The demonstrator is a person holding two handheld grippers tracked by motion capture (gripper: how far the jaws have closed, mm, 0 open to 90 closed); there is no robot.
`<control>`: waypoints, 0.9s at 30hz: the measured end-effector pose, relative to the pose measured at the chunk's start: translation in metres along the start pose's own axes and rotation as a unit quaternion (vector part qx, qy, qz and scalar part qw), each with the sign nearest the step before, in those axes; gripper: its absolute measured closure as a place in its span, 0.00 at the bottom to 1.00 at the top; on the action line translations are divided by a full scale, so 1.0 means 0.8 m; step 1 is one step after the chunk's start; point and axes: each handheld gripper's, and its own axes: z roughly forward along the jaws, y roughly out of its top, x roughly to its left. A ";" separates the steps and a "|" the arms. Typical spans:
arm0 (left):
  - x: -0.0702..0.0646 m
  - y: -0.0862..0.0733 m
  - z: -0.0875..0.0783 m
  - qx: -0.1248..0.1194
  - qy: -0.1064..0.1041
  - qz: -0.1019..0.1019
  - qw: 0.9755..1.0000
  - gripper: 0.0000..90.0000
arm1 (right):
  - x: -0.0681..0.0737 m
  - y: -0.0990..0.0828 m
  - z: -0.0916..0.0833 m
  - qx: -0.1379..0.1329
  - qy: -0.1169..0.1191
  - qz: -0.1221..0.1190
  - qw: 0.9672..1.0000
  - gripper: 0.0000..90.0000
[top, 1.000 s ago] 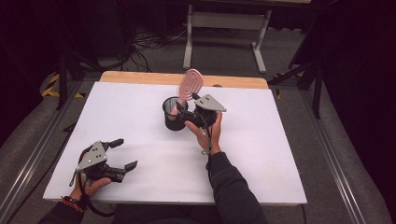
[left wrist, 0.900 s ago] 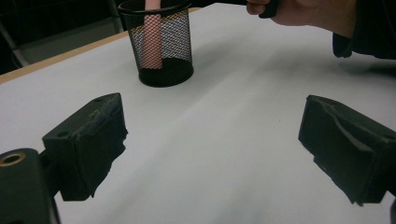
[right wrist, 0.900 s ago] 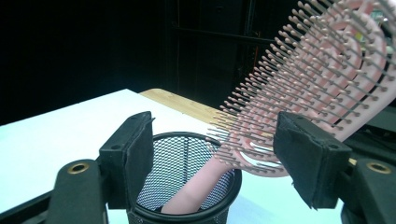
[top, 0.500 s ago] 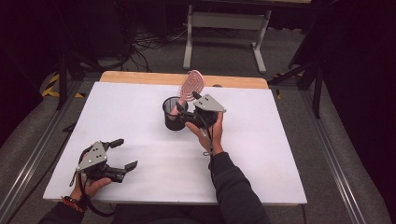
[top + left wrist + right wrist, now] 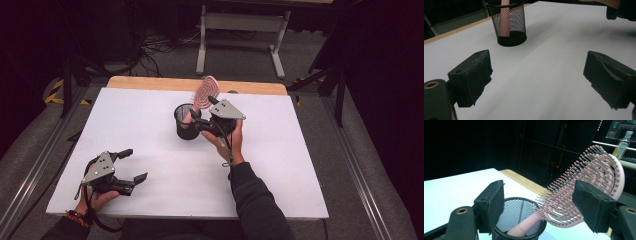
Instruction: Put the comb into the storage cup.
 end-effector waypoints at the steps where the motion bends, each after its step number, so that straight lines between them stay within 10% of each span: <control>1: 0.000 0.000 0.000 0.000 0.000 0.000 1.000 0.10 | 0.000 0.000 -0.001 0.001 0.000 -0.001 1.000 0.29; 27: -0.001 0.000 0.002 0.008 0.000 0.003 1.000 0.10 | -0.008 0.012 -0.026 0.007 -0.004 -0.036 0.999 0.24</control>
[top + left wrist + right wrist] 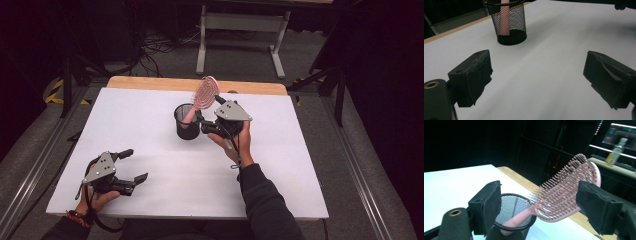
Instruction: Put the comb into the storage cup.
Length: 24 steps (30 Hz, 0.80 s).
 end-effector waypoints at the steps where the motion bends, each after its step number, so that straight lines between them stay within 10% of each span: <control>1: 0.000 0.000 0.000 0.000 -0.001 0.000 1.000 0.10 | -0.001 0.001 -0.001 0.000 0.007 0.004 1.000 0.24; 24: 0.001 -0.001 0.001 0.000 -0.001 -0.004 1.000 0.10 | 0.002 0.013 -0.024 -0.003 -0.015 -0.032 0.999 0.16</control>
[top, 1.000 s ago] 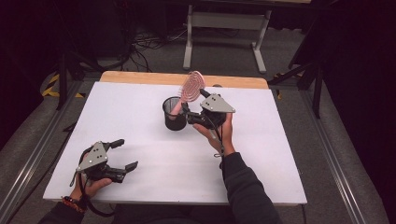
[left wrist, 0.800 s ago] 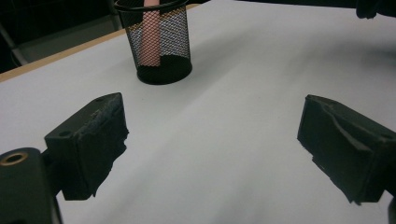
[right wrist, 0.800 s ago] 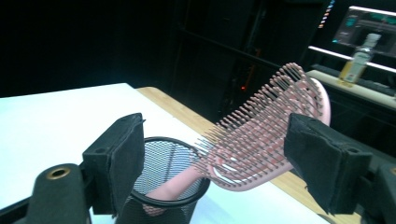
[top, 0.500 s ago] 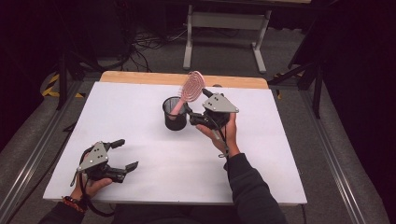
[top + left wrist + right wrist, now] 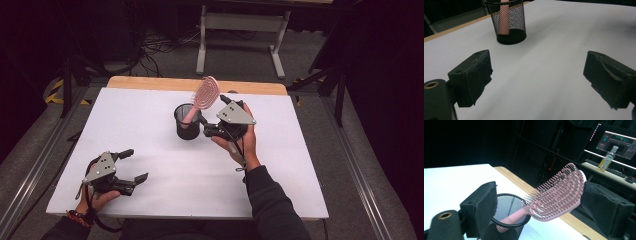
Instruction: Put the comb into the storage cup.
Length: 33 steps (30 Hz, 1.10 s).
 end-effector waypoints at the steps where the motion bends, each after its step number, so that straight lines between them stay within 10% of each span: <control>1: 0.000 0.000 0.000 0.001 0.000 0.001 1.000 0.10 | 0.000 0.000 0.000 0.000 0.000 0.000 1.000 0.16; 33: 0.000 0.000 0.001 0.003 0.003 0.003 1.000 0.10 | -0.010 0.001 -0.032 0.011 -0.004 -0.021 1.000 0.11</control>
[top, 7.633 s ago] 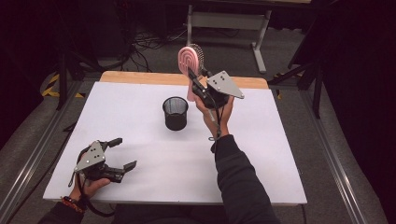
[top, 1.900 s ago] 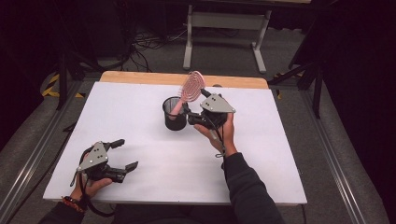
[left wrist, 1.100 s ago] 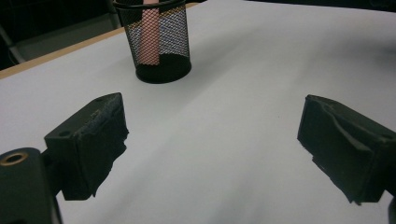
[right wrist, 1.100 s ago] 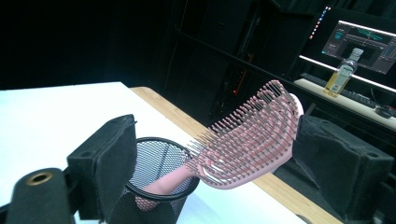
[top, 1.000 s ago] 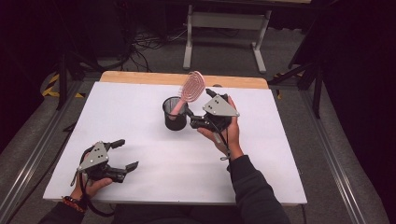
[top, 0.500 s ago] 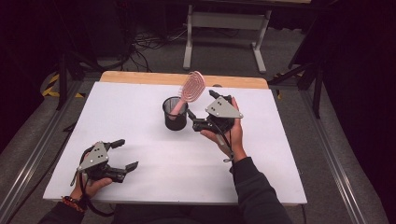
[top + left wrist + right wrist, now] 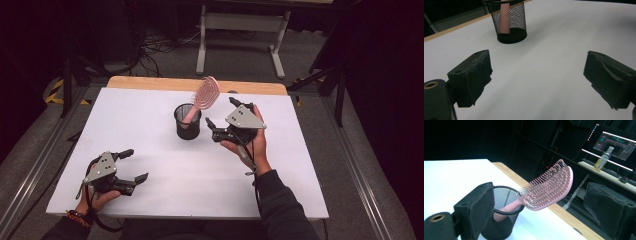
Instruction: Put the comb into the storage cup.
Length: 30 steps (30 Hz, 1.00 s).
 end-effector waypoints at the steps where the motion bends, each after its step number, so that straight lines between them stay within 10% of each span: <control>1: 0.000 0.000 0.000 -0.001 -0.002 -0.002 1.000 0.09 | 0.000 0.000 -0.003 0.001 0.001 -0.004 1.000 0.11; 30: -0.001 0.001 -0.002 -0.009 0.008 0.003 1.000 0.06 | 0.004 -0.018 -0.031 0.027 -0.002 -0.023 0.999 0.11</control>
